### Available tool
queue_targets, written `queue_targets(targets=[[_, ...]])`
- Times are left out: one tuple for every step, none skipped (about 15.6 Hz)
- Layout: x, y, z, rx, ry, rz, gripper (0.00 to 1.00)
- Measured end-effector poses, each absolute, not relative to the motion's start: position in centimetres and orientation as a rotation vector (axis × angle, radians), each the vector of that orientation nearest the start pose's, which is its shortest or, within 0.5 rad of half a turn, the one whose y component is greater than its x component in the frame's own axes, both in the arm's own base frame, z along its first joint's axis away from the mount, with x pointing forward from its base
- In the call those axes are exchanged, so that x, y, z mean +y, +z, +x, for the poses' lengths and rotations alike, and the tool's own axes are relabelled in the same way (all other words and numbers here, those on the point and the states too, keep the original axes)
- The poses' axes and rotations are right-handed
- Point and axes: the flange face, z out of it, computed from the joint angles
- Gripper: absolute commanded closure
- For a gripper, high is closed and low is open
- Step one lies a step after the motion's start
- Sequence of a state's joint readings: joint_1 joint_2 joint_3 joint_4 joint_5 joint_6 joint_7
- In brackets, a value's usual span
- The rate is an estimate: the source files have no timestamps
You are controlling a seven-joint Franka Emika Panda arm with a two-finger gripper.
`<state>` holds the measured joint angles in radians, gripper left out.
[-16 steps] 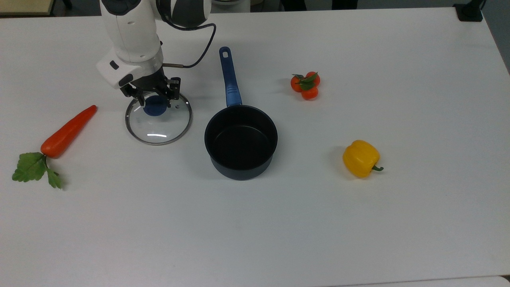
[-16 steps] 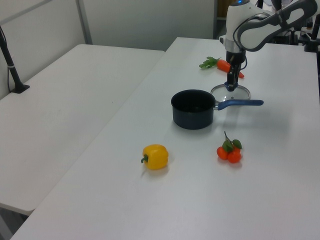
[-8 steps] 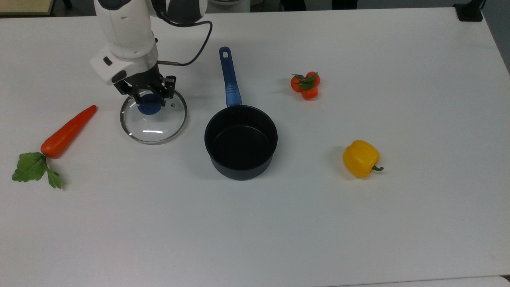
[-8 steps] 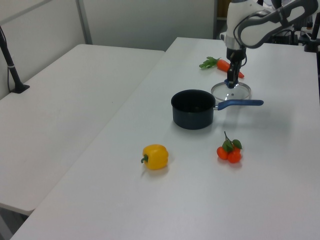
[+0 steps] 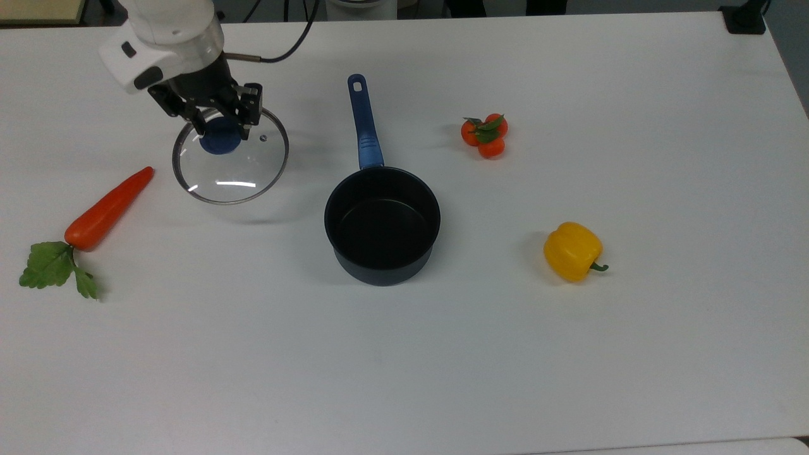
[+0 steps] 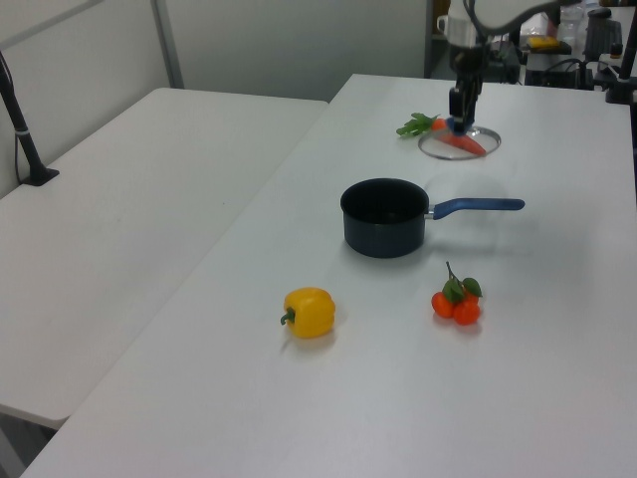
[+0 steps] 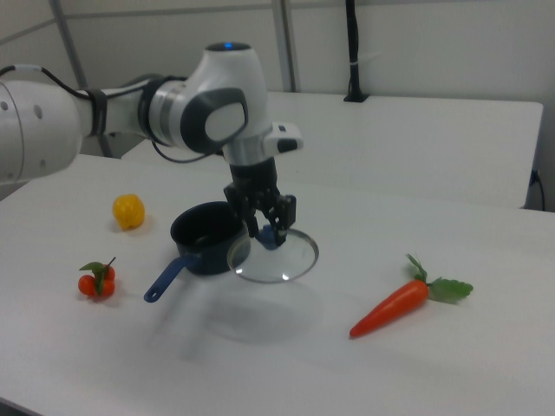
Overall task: Close lid
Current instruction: 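Lift the glass lid and carry it over the blue saucepan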
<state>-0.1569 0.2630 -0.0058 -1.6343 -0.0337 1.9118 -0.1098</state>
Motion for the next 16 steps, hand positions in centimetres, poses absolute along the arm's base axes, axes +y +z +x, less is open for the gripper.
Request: queue_targets(targets=[[-10.1, 47.7, 63.5, 0.082, -0.032, -3.174, 0.59], [-9.4, 48.7, 63.8, 0.082, -0.045, -3.172, 0.59], [-8.3, 49.4, 64.0, 0.072, -0.049, -3.169, 0.59], [-6.8, 50.0, 64.3, 0.046, -0.055, -3.168, 0.59], [-5.1, 50.5, 64.5, 0.015, -0.067, -3.168, 0.59], [-3.2, 50.9, 64.8, -0.014, -0.081, -3.166, 0.59], [-1.6, 51.2, 64.9, -0.036, -0.091, -3.165, 0.59], [-0.2, 51.4, 65.0, -0.06, -0.097, -3.164, 0.59], [1.0, 51.4, 65.0, -0.087, -0.1, -3.162, 0.59], [2.0, 51.5, 65.1, -0.112, -0.104, -3.161, 0.59], [3.1, 51.6, 65.2, -0.137, -0.109, -3.159, 0.59], [4.2, 51.5, 65.4, -0.163, -0.111, -3.157, 0.59], [5.3, 51.2, 65.7, -0.19, -0.109, -3.155, 0.58], [6.4, 50.8, 65.9, -0.215, -0.106, -3.153, 0.58], [7.4, 50.3, 66.2, -0.238, -0.104, -3.151, 0.58], [8.3, 49.8, 66.7, -0.258, -0.118, -3.148, 0.58]])
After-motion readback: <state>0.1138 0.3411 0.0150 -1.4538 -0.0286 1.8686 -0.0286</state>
